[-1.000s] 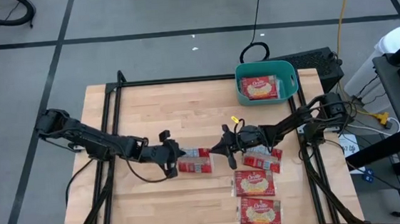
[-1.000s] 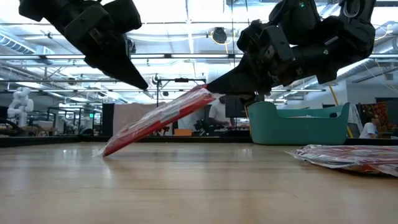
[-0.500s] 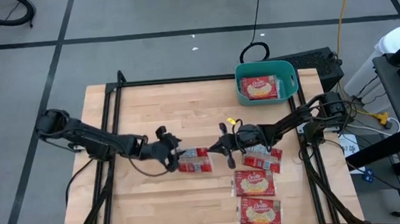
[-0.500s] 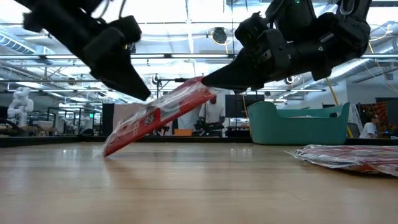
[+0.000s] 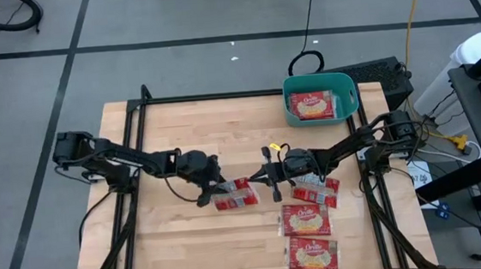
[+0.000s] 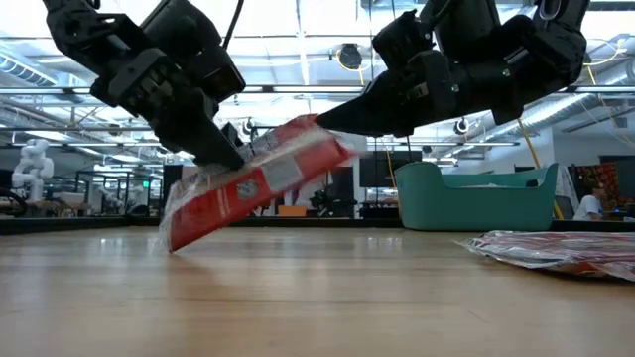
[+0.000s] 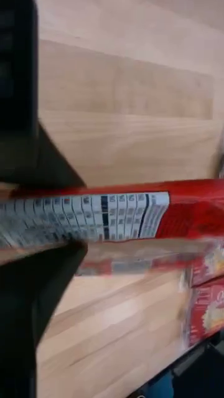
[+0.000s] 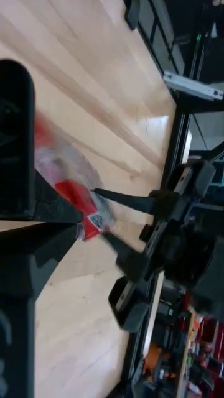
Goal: Sort popcorn bags into baskets
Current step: Put the red popcorn bag into the blue bin
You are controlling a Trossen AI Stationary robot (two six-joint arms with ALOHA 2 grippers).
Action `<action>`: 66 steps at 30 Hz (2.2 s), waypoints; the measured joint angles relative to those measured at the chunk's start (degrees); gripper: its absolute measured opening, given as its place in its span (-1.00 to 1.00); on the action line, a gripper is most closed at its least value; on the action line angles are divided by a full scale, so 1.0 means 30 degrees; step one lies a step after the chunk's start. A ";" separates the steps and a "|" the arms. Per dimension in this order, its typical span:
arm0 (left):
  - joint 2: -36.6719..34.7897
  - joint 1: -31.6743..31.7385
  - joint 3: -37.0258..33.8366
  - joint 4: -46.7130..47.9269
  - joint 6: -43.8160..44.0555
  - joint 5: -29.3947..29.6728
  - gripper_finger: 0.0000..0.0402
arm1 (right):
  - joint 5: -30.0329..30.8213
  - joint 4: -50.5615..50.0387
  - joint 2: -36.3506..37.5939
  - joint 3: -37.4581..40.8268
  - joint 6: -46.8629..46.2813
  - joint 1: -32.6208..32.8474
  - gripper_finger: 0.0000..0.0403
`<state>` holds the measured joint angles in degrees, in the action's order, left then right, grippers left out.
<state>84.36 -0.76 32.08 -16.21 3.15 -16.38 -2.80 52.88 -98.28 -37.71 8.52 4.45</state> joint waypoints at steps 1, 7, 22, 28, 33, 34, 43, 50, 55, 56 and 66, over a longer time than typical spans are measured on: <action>-0.0020 -0.0006 0.0000 -0.0050 -0.0064 0.0160 -0.46 | 0.0283 0.0000 0.0000 0.0000 0.0047 -0.0029 -1.00; -0.1276 -0.0006 0.0007 0.0250 -0.0954 0.1976 -0.88 | 0.2730 -0.1109 0.1378 0.0010 -0.0914 -0.0117 -0.95; -0.5601 -0.3074 0.0007 0.0469 -1.1089 1.7548 -0.88 | 0.7895 -0.9076 0.7332 0.0022 -1.1691 0.0019 -0.34; -0.4552 -0.5228 0.0016 -0.2091 -1.6106 2.2689 -0.82 | 0.6839 -0.6279 0.6489 0.0029 -1.5109 0.0381 -0.13; -0.3560 -0.7201 0.0022 -0.3768 -2.0504 2.4749 -0.92 | 0.4873 -0.4599 0.6328 0.0029 -1.7183 0.0942 0.01; -0.3334 -0.7528 0.0022 -0.4119 -2.1447 2.5415 -0.92 | 0.4833 -0.4362 0.6339 0.0029 -1.7686 0.1042 0.04; -0.1075 -0.8042 0.0022 -0.8438 -2.7913 2.8035 -0.83 | 0.5872 -0.4407 0.6136 0.0032 -1.9976 0.1180 0.14; 0.1011 -0.8042 0.0194 -1.0564 -3.0020 2.8284 -0.92 | 0.6651 -0.1397 0.4129 0.0036 -2.1278 0.1441 0.15; 0.2045 -0.7876 0.1052 -1.0716 -3.0088 2.8569 -0.83 | 0.6912 0.3618 0.1852 0.0036 -2.1890 0.1537 0.15; 0.2241 -0.7875 0.1185 -1.0639 -3.0088 2.8613 -0.82 | 0.6904 0.4050 0.1610 0.0036 -2.1890 0.1537 0.15; 0.2795 -0.7853 0.2084 -1.0344 -3.0504 2.9120 -0.89 | 0.7342 0.5839 0.0028 0.0036 -2.2851 0.0782 0.06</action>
<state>92.74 -24.32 38.33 -47.24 -88.36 70.98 19.22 70.40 -98.20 -37.60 -60.03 6.80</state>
